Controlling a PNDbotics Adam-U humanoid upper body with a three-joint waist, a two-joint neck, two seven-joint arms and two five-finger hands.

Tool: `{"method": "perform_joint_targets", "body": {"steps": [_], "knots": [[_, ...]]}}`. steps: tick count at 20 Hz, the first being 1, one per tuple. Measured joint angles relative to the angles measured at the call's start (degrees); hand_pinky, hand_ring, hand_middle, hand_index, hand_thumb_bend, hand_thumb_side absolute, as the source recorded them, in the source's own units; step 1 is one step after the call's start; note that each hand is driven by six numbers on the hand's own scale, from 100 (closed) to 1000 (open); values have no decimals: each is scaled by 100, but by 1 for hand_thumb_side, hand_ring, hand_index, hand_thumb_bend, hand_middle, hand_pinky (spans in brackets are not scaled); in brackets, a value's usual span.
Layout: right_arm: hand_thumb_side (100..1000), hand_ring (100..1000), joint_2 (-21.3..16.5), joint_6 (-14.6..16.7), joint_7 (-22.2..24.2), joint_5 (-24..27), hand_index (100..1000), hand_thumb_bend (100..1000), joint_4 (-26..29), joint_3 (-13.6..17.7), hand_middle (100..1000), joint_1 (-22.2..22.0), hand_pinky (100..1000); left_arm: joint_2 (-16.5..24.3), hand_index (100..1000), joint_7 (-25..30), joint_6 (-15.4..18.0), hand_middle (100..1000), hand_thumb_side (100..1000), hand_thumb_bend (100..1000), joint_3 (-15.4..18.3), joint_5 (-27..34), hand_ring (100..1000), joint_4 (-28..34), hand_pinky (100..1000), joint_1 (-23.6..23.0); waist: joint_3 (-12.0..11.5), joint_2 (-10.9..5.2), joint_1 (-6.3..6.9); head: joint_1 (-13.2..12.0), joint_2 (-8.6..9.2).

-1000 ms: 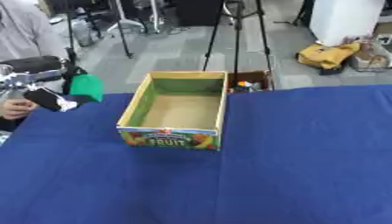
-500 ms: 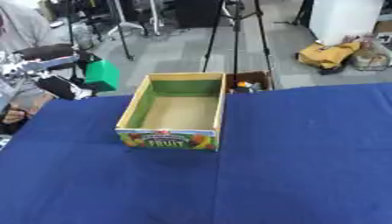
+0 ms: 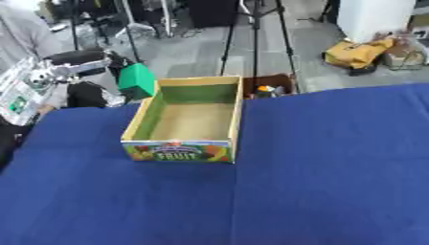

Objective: Pick up objects on the table and place them in the box.

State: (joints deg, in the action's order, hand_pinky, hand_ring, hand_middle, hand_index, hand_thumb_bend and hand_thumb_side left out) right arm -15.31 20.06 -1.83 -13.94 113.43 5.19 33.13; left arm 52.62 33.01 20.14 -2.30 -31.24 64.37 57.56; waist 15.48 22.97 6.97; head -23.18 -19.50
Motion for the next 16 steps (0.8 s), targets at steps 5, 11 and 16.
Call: {"method": "perform_joint_targets", "body": {"steps": [5,11,16], "knots": [[1000,919,20,11,34,39,816,100,0,-30,577,46,870,-181,428,12,8,461,494,100,-97,-6,588,-8,720,110,86,70,41,-37,42],[1000,921,66,30,57,99,816,100,0,-33,576,120,871,-371,418,33,14,458,509,100,-143,-158,585,-201,718,208,193,146,52,-87,101],[1000,922,102,39,78,141,815,100,0,-59,574,169,872,-448,418,-14,26,462,493,100,-143,-385,590,-344,714,250,288,230,74,-139,168]]}}
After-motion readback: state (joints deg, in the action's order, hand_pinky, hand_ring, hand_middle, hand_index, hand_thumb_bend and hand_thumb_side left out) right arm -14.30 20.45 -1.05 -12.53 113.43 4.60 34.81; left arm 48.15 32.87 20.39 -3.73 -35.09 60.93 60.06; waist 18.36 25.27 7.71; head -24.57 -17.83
